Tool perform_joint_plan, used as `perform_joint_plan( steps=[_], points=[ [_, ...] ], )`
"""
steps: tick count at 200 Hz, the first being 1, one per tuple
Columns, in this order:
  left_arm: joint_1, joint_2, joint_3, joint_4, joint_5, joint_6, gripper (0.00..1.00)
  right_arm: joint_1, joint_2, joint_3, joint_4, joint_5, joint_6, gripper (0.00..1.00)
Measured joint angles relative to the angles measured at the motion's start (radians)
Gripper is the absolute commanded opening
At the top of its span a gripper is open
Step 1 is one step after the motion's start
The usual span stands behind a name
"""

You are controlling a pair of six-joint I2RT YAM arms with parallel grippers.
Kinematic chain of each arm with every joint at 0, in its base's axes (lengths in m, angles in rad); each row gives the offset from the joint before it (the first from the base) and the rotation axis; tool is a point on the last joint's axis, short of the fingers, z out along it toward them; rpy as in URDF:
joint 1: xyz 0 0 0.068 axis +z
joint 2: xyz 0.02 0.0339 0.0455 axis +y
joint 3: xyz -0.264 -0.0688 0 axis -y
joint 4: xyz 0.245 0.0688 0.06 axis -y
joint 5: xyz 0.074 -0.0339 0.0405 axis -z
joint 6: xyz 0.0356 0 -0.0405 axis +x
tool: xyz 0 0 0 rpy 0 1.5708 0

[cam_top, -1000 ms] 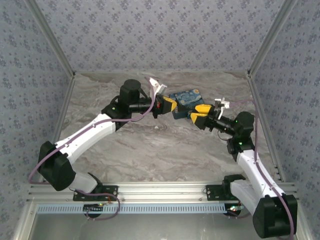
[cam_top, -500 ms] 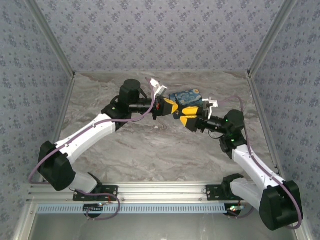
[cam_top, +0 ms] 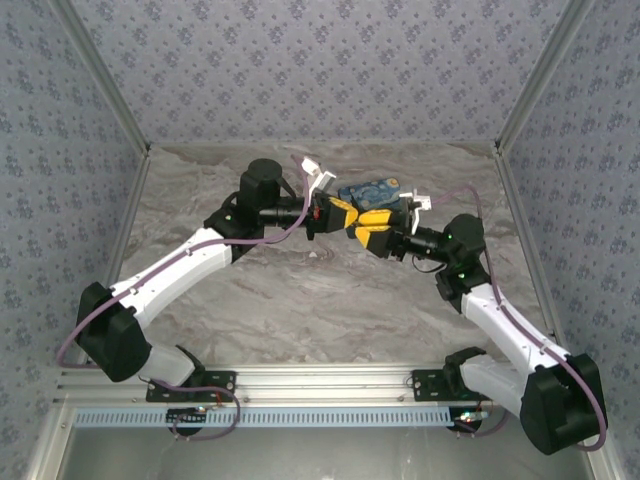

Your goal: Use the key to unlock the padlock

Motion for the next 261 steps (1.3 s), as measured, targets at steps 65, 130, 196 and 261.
perform_joint_plan(
  steps=[65, 130, 196, 261],
  points=[
    [0.0, 0.0, 0.0, -0.001, 0.0, 0.001, 0.0, 0.011, 0.009, 0.006, -0.024, 0.0, -0.008, 0.36],
    [0.0, 0.0, 0.0, -0.001, -0.001, 0.001, 0.0, 0.013, 0.009, 0.007, -0.043, 0.008, -0.016, 0.22],
    [0.0, 0.0, 0.0, -0.005, -0.011, 0.002, 0.0, 0.013, 0.009, 0.007, -0.063, 0.025, -0.03, 0.02],
    [0.001, 0.0, 0.0, -0.031, -0.143, -0.001, 0.74, 0.013, -0.061, 0.006, -0.235, 0.13, -0.113, 0.0]
  ],
)
